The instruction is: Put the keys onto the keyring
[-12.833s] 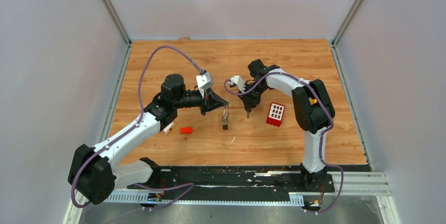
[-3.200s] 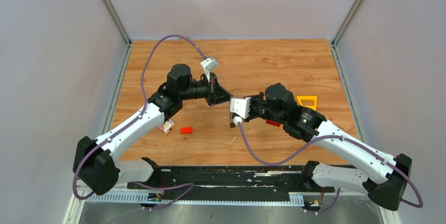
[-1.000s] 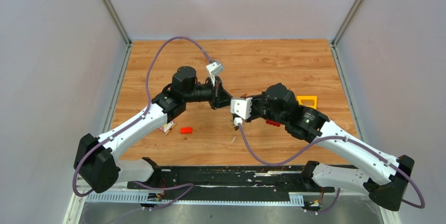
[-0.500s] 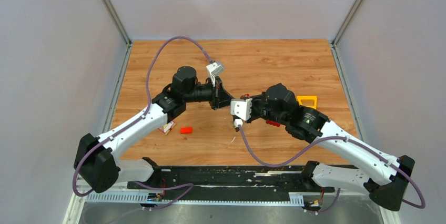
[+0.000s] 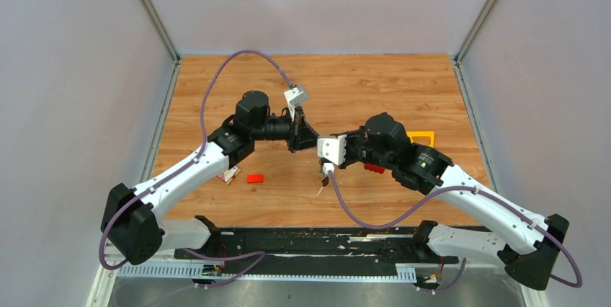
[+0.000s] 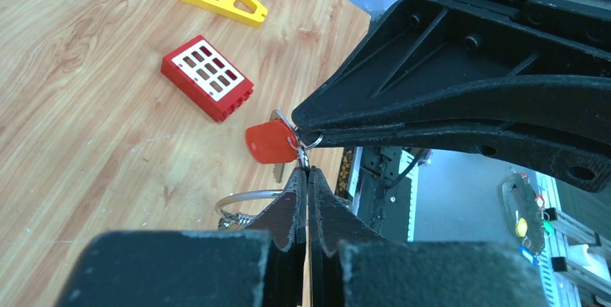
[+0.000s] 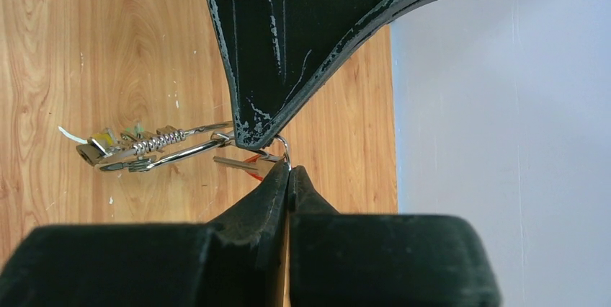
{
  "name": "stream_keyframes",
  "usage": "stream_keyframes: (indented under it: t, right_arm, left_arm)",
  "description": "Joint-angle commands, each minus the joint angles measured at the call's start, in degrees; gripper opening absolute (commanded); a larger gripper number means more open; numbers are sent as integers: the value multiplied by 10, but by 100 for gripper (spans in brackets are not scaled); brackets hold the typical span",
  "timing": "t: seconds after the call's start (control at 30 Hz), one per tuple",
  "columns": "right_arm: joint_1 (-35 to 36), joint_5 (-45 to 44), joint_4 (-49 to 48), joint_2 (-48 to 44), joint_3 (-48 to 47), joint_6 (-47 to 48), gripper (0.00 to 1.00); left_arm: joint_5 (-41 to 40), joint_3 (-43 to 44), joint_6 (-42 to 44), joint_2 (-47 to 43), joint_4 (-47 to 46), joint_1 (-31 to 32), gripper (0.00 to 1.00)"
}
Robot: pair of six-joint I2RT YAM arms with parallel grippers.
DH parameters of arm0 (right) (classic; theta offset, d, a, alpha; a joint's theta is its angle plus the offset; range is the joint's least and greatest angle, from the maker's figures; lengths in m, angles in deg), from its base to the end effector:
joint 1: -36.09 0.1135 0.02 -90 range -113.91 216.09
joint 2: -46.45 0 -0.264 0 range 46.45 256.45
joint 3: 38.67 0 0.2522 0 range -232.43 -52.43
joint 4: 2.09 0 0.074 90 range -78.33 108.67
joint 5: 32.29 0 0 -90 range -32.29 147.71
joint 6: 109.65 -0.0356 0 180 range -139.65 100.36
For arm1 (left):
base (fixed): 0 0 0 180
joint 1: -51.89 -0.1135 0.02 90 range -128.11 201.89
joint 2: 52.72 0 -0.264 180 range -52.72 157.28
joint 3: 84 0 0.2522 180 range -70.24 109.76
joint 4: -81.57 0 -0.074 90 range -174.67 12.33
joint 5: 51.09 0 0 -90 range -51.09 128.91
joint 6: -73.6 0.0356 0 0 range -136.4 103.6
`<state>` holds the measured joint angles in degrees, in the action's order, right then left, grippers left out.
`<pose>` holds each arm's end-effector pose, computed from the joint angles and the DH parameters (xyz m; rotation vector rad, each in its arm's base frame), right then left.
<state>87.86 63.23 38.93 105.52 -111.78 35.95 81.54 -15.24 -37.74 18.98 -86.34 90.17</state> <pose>0.1375 0.1800 0.3515 -1.6786 1.1589 0.0565 0.2094 -0.1959 0.3252 0.8494 1.8108 -1.3793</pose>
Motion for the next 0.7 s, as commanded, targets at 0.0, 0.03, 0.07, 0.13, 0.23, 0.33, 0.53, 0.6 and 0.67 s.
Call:
stream_keyframes:
  t: [0.0,0.03,0.07,0.13,0.23,0.33,0.53,0.6,0.67]
  right_arm:
    - [-9,-6,-17,-1,-32,-3,0]
    - [-9,-5,-17,-1,-32,-2,0]
    - [-9,-2,-16,-2,-32,0,0]
    - [-9,2,-16,-2,-30,8,0]
    - [-9,3,-16,-2,-28,19,0]
    - [-9,3,-12,-2,-29,33,0]
    - [-9,18,-3,-4,-24,40,0]
    - [-10,19,0,-4,-23,37,0]
    - [-10,19,5,-5,-25,36,0]
  left_arm:
    - [41,9,15,-18,-5,8,0]
    - [43,11,18,-15,-1,9,0]
    - [43,13,22,-13,4,11,0]
    - [48,17,27,-10,10,13,0]
    - [53,19,32,-9,14,17,0]
    - [59,19,40,-12,14,19,0]
    - [59,15,46,-22,14,20,0]
    - [53,15,49,-26,14,20,0]
    - [45,15,53,-29,24,20,0]
